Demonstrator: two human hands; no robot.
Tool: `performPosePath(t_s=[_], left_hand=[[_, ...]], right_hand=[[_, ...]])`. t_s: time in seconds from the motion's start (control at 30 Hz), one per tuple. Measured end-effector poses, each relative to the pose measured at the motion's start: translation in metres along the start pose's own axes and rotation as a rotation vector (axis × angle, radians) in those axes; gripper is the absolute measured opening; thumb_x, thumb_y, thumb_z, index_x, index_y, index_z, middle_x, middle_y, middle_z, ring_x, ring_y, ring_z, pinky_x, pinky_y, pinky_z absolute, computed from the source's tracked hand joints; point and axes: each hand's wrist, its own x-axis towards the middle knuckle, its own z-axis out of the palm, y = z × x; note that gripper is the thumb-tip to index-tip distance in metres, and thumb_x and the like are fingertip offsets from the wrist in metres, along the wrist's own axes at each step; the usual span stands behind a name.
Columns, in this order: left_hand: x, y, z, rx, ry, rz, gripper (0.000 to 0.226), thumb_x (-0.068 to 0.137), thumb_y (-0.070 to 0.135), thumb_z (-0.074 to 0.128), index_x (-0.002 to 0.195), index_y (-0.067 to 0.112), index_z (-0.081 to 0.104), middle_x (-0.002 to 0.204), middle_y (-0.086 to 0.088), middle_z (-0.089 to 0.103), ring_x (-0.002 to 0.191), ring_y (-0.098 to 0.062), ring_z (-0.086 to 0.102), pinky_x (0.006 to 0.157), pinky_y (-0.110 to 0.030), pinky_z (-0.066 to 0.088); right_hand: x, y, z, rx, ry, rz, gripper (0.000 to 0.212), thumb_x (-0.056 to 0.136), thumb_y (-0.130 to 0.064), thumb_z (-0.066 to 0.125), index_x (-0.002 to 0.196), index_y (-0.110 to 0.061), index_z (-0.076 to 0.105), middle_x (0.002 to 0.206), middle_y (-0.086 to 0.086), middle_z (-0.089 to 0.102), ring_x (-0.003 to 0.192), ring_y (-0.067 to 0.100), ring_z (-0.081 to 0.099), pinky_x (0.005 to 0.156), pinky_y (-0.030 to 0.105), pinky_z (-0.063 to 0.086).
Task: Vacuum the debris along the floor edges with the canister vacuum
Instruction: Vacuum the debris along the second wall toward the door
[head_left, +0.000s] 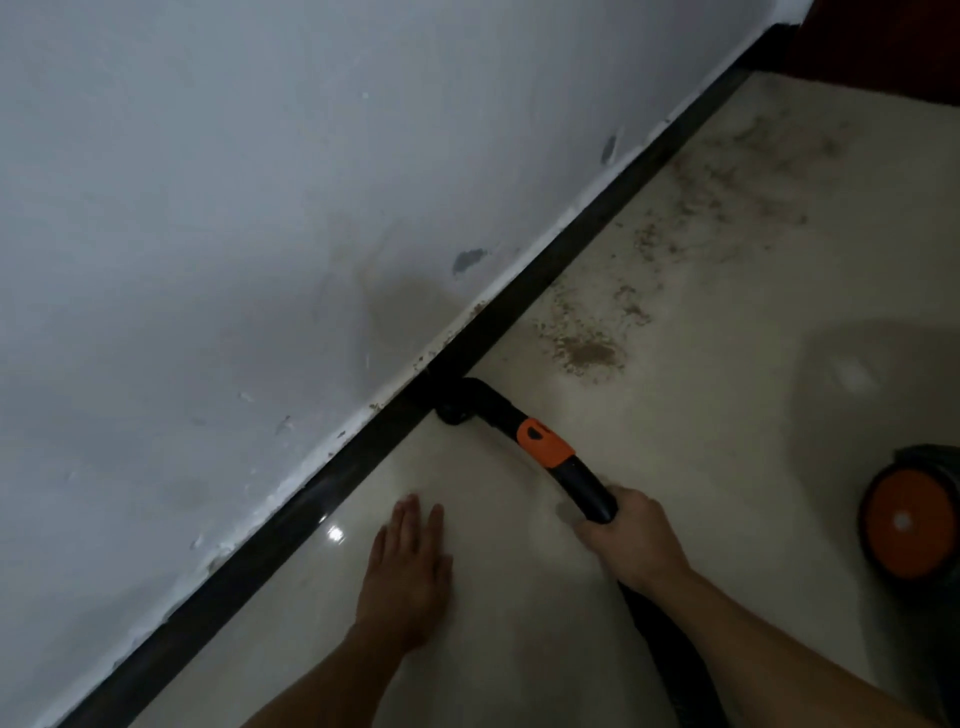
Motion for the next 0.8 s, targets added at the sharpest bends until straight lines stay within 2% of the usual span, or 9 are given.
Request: performPosePath(t_s=[0.07,0.13,0.23,0.37,0.4,0.5,0.57,0.67,0.8], left_hand=[[0.002,0.005,0.005,0.001,0.055,-0.01,0.062,0.101,0.049,0.018,0.153,0.027,-0.006,0.16,-0.007,-0.019,0.144,-0.019,-0.022,0.116,-0.036,-0.008],[0.007,0.011,0.005,-0.008,0.126,-0.037,0.057,0.101,0.042,0.021,0.154,0.022,0.011,0.162,-0.012,-0.001,0.149,-0.026,-0.005,0.119,-0.039,0.002],[0.035,0.029,-0.003,-0.072,0.212,-0.052,0.051,0.102,0.031,0.025,0.149,0.011,0.024,0.159,-0.018,0.012,0.146,-0.032,0.008,0.119,-0.042,0.009],[0.083,0.062,-0.016,-0.073,0.293,0.057,0.052,0.101,0.024,0.027,0.15,0.008,0.02,0.159,-0.017,0.011,0.147,-0.03,0.008,0.119,-0.038,0.008],[0.088,0.071,-0.018,-0.096,0.289,0.046,0.053,0.101,0.025,0.027,0.151,0.008,0.018,0.16,-0.017,0.01,0.147,-0.029,0.008,0.119,-0.038,0.008],[0.084,0.089,-0.01,-0.128,0.251,-0.012,0.056,0.102,0.031,0.025,0.152,0.005,0.014,0.16,-0.02,0.007,0.147,-0.031,0.007,0.12,-0.04,0.004],[0.081,0.093,0.002,-0.119,0.268,0.008,0.059,0.102,0.034,0.022,0.152,0.003,0.012,0.159,-0.023,0.003,0.147,-0.033,0.002,0.12,-0.041,-0.002],[0.083,0.091,0.011,-0.138,0.31,0.046,0.061,0.102,0.035,0.025,0.152,0.003,0.013,0.159,-0.024,0.003,0.148,-0.034,0.001,0.119,-0.04,-0.007],[0.083,0.072,0.016,-0.095,0.304,0.129,0.062,0.101,0.04,0.024,0.153,0.007,0.015,0.16,-0.02,0.005,0.148,-0.031,0.002,0.119,-0.037,-0.003]], right_hand=[[-0.002,0.0,-0.001,0.013,0.037,0.001,0.018,0.078,-0.031,0.074,0.075,-0.019,0.061,0.069,0.0,0.066,0.058,0.014,0.062,0.05,0.025,0.047],[-0.006,0.002,-0.002,-0.005,0.09,0.001,0.019,0.076,-0.036,0.073,0.072,-0.023,0.06,0.066,-0.003,0.064,0.054,0.01,0.06,0.046,0.02,0.04],[-0.015,0.013,-0.01,-0.037,0.148,0.007,0.02,0.074,-0.039,0.072,0.069,-0.023,0.059,0.063,-0.004,0.064,0.049,0.007,0.058,0.042,0.018,0.038],[-0.042,0.048,-0.038,-0.03,0.281,0.089,0.025,0.065,-0.044,0.072,0.073,-0.022,0.064,0.064,-0.003,0.066,0.053,0.009,0.061,0.044,0.023,0.042],[-0.053,0.059,-0.045,-0.025,0.312,0.123,0.025,0.065,-0.041,0.073,0.074,-0.02,0.065,0.063,-0.002,0.066,0.054,0.012,0.063,0.046,0.026,0.046],[-0.083,0.091,-0.066,0.01,0.4,0.234,0.011,0.074,-0.016,0.077,0.072,-0.014,0.067,0.057,0.003,0.065,0.055,0.024,0.063,0.054,0.034,0.049],[-0.09,0.102,-0.076,0.05,0.468,0.291,0.011,0.076,-0.008,0.074,0.071,-0.011,0.065,0.053,0.005,0.062,0.052,0.027,0.059,0.054,0.034,0.046],[-0.073,0.098,-0.073,0.058,0.539,0.283,0.012,0.078,-0.011,0.074,0.071,-0.012,0.064,0.052,0.005,0.061,0.048,0.024,0.058,0.047,0.027,0.042],[-0.035,0.071,-0.062,0.092,0.468,0.229,0.01,0.078,-0.012,0.072,0.073,-0.009,0.064,0.056,0.008,0.062,0.046,0.021,0.056,0.042,0.025,0.042]])
